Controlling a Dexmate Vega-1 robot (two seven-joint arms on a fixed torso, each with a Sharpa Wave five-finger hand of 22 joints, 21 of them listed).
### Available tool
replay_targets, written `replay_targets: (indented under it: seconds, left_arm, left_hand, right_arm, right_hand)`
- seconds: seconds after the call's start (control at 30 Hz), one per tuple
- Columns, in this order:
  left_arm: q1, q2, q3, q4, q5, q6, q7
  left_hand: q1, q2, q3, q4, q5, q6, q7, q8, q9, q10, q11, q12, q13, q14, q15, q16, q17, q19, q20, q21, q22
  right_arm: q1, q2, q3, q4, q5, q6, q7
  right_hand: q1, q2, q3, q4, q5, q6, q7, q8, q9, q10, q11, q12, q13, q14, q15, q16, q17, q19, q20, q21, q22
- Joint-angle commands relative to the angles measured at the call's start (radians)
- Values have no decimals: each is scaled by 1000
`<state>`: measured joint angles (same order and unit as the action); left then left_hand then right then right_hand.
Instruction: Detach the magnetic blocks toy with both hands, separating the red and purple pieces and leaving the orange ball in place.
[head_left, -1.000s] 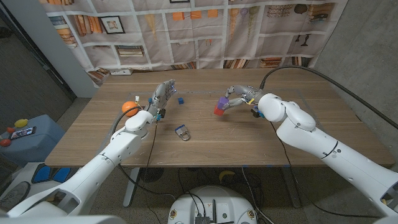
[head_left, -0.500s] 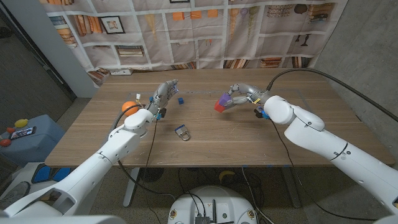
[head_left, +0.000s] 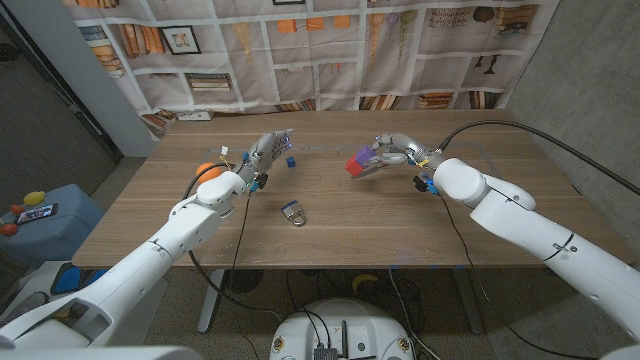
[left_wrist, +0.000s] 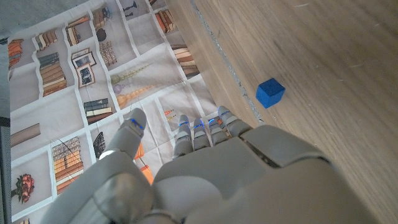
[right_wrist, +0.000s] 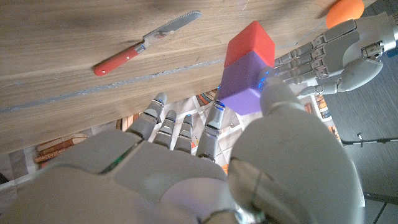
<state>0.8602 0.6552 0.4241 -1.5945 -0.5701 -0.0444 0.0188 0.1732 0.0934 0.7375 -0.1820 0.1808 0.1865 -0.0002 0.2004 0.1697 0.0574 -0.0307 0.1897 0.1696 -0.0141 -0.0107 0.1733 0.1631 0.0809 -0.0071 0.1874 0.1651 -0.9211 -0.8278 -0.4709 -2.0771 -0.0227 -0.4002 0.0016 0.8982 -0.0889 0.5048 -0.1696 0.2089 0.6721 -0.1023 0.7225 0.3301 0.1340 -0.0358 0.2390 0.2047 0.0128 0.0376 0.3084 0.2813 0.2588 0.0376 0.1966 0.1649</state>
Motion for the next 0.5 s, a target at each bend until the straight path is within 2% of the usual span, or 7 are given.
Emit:
replay_targets:
  seconds: [0.03, 0.5]
  left_arm:
    - [-21, 20, 16, 1, 21, -12, -52]
    - [-61, 2, 48, 30, 25, -24, -121]
  left_hand:
    - [23, -4, 4, -9, -2, 19, -12, 9, 4, 14, -2, 7, 6, 7, -4, 3, 3, 2, 14, -3, 2]
    - [43, -16, 3, -11, -2, 24, -14, 8, 5, 18, -6, 8, 6, 7, -2, 3, 3, -2, 20, -4, 2]
  right_arm:
    - [-47, 7, 45, 52, 156, 119, -86]
    - [-88, 58, 68, 136, 279, 279, -147]
  right_hand:
    - [73, 73, -4, 1, 9, 113, -107, 76, 0, 11, -2, -3, 0, -9, -3, 0, 3, 4, -7, -3, 5]
    - [81, 77, -11, 0, 14, 119, -109, 79, -7, 12, -2, -7, 0, -9, -6, 2, 7, 5, -10, -3, 5]
